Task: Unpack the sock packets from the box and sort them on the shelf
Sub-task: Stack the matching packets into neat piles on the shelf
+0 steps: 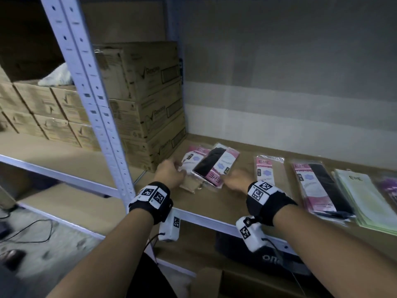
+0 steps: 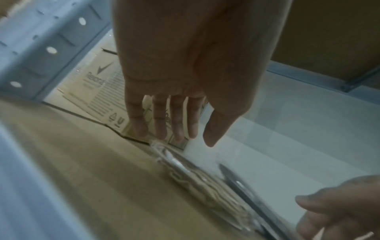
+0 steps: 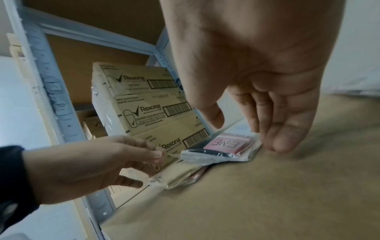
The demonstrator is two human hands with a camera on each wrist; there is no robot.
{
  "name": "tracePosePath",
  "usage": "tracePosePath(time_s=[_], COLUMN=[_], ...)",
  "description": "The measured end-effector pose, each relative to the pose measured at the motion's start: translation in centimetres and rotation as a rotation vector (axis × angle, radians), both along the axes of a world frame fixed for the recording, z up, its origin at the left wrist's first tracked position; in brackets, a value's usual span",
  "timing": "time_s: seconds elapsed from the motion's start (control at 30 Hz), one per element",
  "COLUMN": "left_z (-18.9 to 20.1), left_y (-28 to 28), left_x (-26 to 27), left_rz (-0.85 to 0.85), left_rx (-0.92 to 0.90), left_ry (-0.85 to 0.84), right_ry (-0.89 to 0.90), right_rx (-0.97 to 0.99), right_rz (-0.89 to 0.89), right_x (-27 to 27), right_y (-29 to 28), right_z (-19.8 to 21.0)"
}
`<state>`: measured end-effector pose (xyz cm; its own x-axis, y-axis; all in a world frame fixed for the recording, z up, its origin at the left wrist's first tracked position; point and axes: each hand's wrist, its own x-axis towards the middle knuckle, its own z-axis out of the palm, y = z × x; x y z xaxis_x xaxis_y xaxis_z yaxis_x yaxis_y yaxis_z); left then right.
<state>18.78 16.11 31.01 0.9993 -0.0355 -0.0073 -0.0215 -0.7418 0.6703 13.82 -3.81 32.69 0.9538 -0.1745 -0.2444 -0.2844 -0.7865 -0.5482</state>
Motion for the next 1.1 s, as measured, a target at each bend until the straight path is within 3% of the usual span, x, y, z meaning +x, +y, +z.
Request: tracePosePath(time_s=[0.3, 0.57, 0.77, 0.9, 1.1], left_z=[-1.1, -1.4, -0.9, -0.9, -0.4], left_y=[1.9, 1.9, 2.2, 2.3, 2.1], left_x=[2.2, 3.1, 2.4, 1.7, 0.4], left_rz=[0.013, 0.044, 0.061, 0.141, 0.216], left_rx=[0.105, 0.033, -0.058, -0.188, -0.316], left_ry=[0.196, 0.192, 0.215, 0.117, 0.055], right_ry=[0.003, 0.1, 0.028, -0.051, -0.247], right_rx=[0.16, 0.338, 0.416, 0.577, 0.627], right_rz=[-0.221, -0.335, -0.363, -0.396, -0.475], right_x=[3.8, 5.1, 3.5, 2.5, 0.4], right_y=[2.0, 1.0, -0.1, -0.9, -1.7], right_z=[-2.5, -3.8, -2.7, -2.0, -1.2])
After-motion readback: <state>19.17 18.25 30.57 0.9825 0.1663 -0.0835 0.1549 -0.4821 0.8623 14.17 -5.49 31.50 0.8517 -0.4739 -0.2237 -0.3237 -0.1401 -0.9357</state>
